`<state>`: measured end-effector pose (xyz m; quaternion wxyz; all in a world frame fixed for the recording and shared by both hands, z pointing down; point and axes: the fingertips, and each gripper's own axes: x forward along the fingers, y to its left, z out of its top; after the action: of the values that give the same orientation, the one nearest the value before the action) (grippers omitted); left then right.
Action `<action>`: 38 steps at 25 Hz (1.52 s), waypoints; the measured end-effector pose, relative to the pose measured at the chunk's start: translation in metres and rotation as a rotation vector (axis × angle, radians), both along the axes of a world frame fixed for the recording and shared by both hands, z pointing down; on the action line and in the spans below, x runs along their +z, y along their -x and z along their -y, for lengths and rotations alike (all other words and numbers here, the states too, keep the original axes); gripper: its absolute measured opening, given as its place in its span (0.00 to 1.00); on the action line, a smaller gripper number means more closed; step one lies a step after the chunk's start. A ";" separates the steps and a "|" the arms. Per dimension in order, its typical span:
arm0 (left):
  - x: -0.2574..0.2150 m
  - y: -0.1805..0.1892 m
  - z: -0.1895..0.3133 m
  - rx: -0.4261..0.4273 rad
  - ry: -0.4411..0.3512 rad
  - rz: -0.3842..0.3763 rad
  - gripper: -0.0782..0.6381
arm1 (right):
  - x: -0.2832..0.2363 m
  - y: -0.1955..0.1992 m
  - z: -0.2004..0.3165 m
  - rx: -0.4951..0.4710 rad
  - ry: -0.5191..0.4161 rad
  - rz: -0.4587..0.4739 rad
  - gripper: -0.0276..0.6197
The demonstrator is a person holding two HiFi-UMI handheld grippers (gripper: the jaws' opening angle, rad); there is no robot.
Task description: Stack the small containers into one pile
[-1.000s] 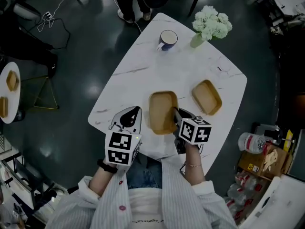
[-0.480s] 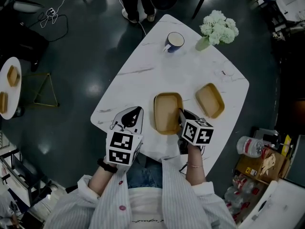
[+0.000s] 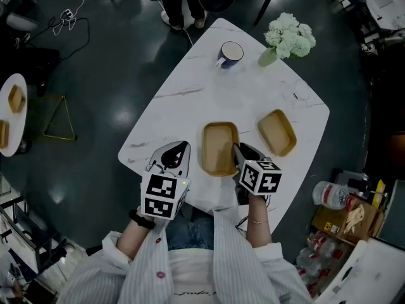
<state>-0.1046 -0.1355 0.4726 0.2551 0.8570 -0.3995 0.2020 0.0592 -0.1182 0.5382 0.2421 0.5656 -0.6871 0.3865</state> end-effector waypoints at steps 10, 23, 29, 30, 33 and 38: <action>-0.004 -0.022 -0.009 0.002 0.005 0.002 0.13 | -0.016 -0.019 -0.008 0.006 -0.030 0.024 0.17; -0.006 -0.098 -0.014 0.046 0.020 0.018 0.13 | -0.023 -0.096 -0.018 0.015 -0.038 0.027 0.17; -0.006 -0.139 -0.013 0.054 0.013 0.022 0.13 | -0.028 -0.142 -0.008 -0.004 -0.055 0.004 0.17; -0.005 -0.145 -0.014 0.056 0.015 0.024 0.13 | -0.029 -0.150 -0.005 -0.009 -0.057 -0.001 0.17; -0.003 -0.164 -0.012 0.061 0.018 0.024 0.13 | -0.028 -0.175 0.005 -0.023 -0.061 -0.020 0.17; -0.002 -0.179 -0.009 0.039 0.021 0.027 0.13 | -0.019 -0.213 0.023 -0.028 -0.063 -0.069 0.17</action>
<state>0.0743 -0.1265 0.4710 0.2548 0.8591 -0.3838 0.2230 0.2726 -0.1416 0.5193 0.2529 0.5762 -0.6982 0.3414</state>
